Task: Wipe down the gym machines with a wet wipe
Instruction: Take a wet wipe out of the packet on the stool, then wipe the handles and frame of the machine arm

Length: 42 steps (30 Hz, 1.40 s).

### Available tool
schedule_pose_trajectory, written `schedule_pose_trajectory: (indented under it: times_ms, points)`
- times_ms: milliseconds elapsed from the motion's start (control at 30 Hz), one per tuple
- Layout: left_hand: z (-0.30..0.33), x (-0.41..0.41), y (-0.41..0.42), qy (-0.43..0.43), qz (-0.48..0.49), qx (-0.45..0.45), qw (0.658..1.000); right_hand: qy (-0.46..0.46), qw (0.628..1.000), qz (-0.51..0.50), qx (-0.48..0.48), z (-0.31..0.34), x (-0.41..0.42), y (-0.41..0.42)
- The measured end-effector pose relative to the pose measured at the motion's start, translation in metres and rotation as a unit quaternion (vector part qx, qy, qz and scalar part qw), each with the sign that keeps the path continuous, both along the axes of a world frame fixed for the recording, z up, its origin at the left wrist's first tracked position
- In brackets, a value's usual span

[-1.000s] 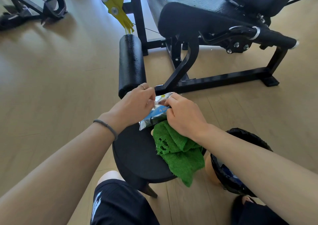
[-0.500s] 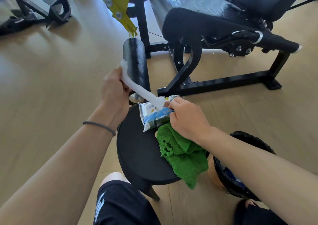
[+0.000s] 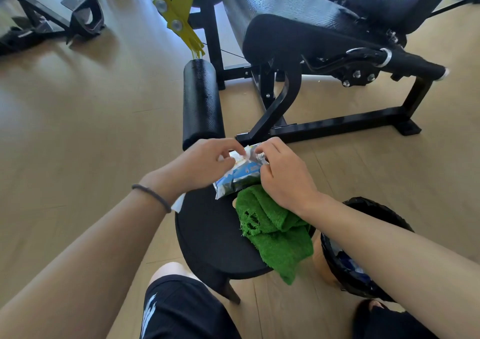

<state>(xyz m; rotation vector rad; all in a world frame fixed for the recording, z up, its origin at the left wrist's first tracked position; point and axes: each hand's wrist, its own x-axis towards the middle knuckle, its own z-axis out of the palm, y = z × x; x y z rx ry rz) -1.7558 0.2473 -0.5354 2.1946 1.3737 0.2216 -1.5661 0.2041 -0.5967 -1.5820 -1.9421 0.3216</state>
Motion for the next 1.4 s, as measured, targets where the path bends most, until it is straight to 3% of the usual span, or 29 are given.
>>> schedule_pose_trajectory:
  times_ms: [100,333,500,700,767,900,967,1067,1333,1400]
  points:
    - [-0.01,0.015,0.002,0.067,-0.03,0.016,0.997,0.015,1.0,-0.003,0.018,0.001,-0.001,-0.001]
    - [-0.017,0.026,0.01,0.054,-0.02,-0.001,0.998,-0.025,0.999,0.03,0.003,-0.005,0.0,0.004]
    - [-0.011,0.033,0.015,0.112,-0.041,-0.025,0.993,-0.057,0.997,0.052,-0.007,-0.005,0.004,0.008]
    - [0.016,0.045,0.016,0.137,0.009,-0.085,0.987,-0.12,0.983,0.092,-0.101,0.035,0.009,0.015]
    - [0.046,0.052,0.015,0.091,0.075,-0.097,0.988,-0.058,0.987,0.07,-0.134,0.068,0.012,0.021]
    - [0.135,0.065,0.021,-0.032,0.183,-0.166,0.968,0.16,0.971,-0.008,-0.177,0.162,0.021,0.035]
    - [0.188,0.067,0.022,-0.09,0.206,-0.207,0.952,0.242,0.945,-0.032,-0.218,0.213,0.023,0.038]
    - [0.273,0.07,0.016,-0.12,0.212,-0.226,0.943,0.383,0.877,-0.071,-0.28,0.292,0.022,0.036]
    - [0.473,0.053,0.004,-0.141,0.224,-0.144,0.953,0.495,0.795,-0.081,-0.341,0.497,0.006,0.02]
    - [0.513,0.042,0.003,-0.161,0.214,-0.122,0.956,0.541,0.76,-0.056,-0.356,0.543,-0.004,0.015]
